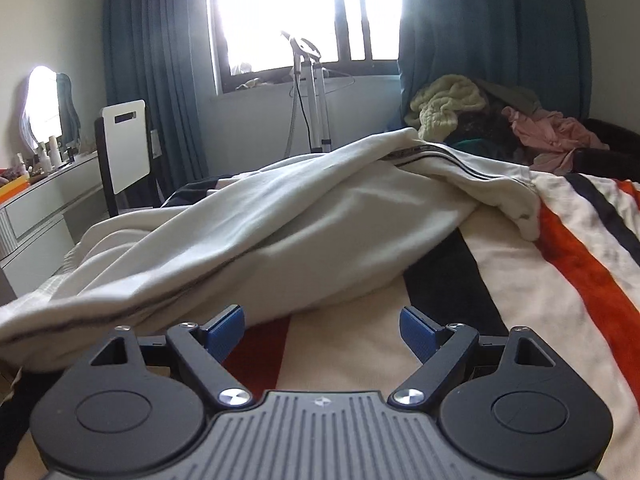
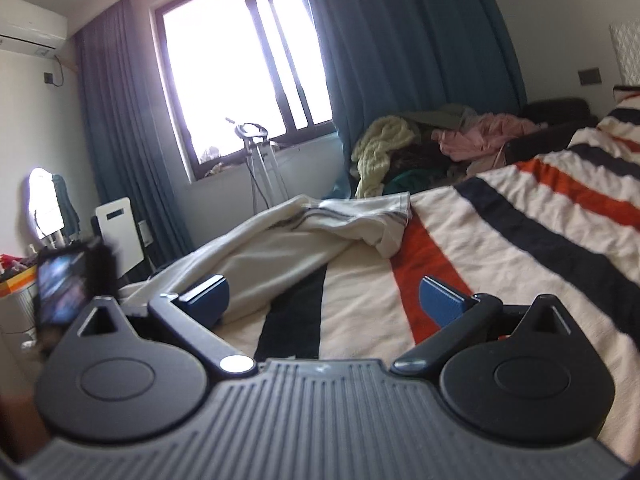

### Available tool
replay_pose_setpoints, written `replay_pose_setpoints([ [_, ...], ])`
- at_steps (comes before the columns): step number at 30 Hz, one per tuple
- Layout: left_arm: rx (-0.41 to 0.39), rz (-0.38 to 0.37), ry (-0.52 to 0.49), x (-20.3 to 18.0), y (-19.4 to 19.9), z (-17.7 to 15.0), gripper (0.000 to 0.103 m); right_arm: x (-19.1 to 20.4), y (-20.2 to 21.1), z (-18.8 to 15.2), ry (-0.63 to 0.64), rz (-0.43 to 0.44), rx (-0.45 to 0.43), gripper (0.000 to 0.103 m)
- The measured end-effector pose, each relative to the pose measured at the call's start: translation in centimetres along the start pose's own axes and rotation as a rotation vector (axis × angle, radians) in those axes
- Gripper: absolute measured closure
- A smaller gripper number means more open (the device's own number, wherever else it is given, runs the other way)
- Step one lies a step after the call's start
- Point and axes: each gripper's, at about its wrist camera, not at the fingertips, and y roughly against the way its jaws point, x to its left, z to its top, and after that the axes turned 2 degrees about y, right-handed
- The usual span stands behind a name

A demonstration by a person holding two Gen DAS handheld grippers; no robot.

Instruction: Fold clothes

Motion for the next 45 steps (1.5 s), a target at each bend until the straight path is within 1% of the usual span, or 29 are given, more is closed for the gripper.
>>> replay_pose_setpoints([
  [3,0.000,0.026,-0.025,-1.1,-4.6,2.7,0.017,-0.3,-2.0,-0.7,-0.013,-0.003,0.044,0.000],
  [10,-0.061,0.113,-0.092,-3.8,-14.4,8.5,0.018,-1.1,-7.8,-3.5,-0.008,-0.033,0.115,0.000],
  [12,-0.076,0.135,-0.108,-4.5,-17.2,10.1,0.018,-1.5,-9.0,-4.2,-0.035,-0.030,0.130,0.000],
  [13,-0.083,0.146,-0.116,-4.9,-18.6,10.9,0.021,-1.6,-9.6,-4.6,-0.048,-0.028,0.138,0.000],
  [14,-0.082,0.146,-0.125,-5.2,-20.0,11.6,0.021,-1.6,-10.3,-4.9,-0.057,-0.025,0.150,0.000],
  [16,-0.070,0.136,-0.150,-5.8,-20.6,12.4,0.023,-1.6,-11.4,-5.5,-0.073,-0.014,0.175,0.000],
  [17,-0.066,0.135,-0.165,-6.1,-20.6,12.7,0.031,-1.5,-11.9,-5.7,-0.080,-0.007,0.187,0.000],
  [18,-0.062,0.134,-0.179,-6.4,-20.6,13.0,0.036,-1.5,-12.4,-5.9,-0.083,0.001,0.198,0.000],
  [19,-0.058,0.132,-0.193,-6.7,-20.6,13.3,0.047,-1.5,-12.8,-6.1,-0.085,0.009,0.208,0.000],
  [20,-0.054,0.131,-0.207,-7.0,-20.6,13.6,0.066,-1.5,-13.2,-6.3,-0.088,0.017,0.219,0.000],
  [21,-0.050,0.130,-0.222,-7.3,-20.6,13.9,0.075,-1.4,-13.4,-6.4,-0.088,0.017,0.222,0.000],
  [22,-0.046,0.129,-0.236,-7.6,-20.6,14.2,0.089,-1.4,-13.6,-6.5,-0.091,0.017,0.226,0.000],
  [23,-0.042,0.127,-0.250,-7.9,-20.5,14.5,0.092,-1.4,-13.7,-6.5,-0.097,0.019,0.227,0.000],
  [26,-0.030,0.123,-0.293,-8.8,-20.5,15.4,0.095,-1.6,-13.6,-6.4,-0.117,0.029,0.227,0.000],
  [27,-0.032,0.111,-0.294,-8.9,-19.8,15.6,0.096,-1.7,-13.5,-6.3,-0.124,0.033,0.226,0.000],
  [30,-0.064,0.037,-0.273,-8.8,-14.5,15.5,0.096,-2.1,-13.0,-5.9,-0.143,0.035,0.215,0.000],
  [32,-0.087,-0.023,-0.251,-8.6,-10.4,14.7,0.096,-2.3,-12.5,-5.4,-0.147,0.030,0.203,0.000],
  [35,-0.113,-0.124,-0.213,-8.0,-4.1,12.6,0.096,-3.0,-10.9,-4.2,-0.169,0.016,0.155,0.000],
  [36,-0.127,-0.156,-0.202,-7.7,-1.8,11.5,0.096,-3.4,-10.3,-3.6,-0.179,0.005,0.136,0.000],
  [37,-0.134,-0.192,-0.182,-7.2,0.4,10.3,0.096,-3.5,-9.5,-2.9,-0.175,-0.026,0.117,0.000],
  [39,-0.132,-0.268,-0.138,-6.0,4.4,7.6,0.096,-4.0,-7.8,-1.5,-0.174,-0.074,0.060,0.000],
  [41,-0.130,-0.303,-0.126,-4.7,7.2,4.3,0.096,-5.0,-5.5,-0.3,-0.222,-0.072,-0.016,0.000],
  [43,-0.100,-0.326,-0.082,-3.2,8.9,1.4,0.096,-6.0,-3.9,0.3,-0.260,-0.057,-0.051,0.000],
  [45,-0.074,-0.336,-0.033,-1.6,9.7,-1.4,0.096,-7.4,-4.0,0.0,-0.359,0.001,-0.012,0.000],
])
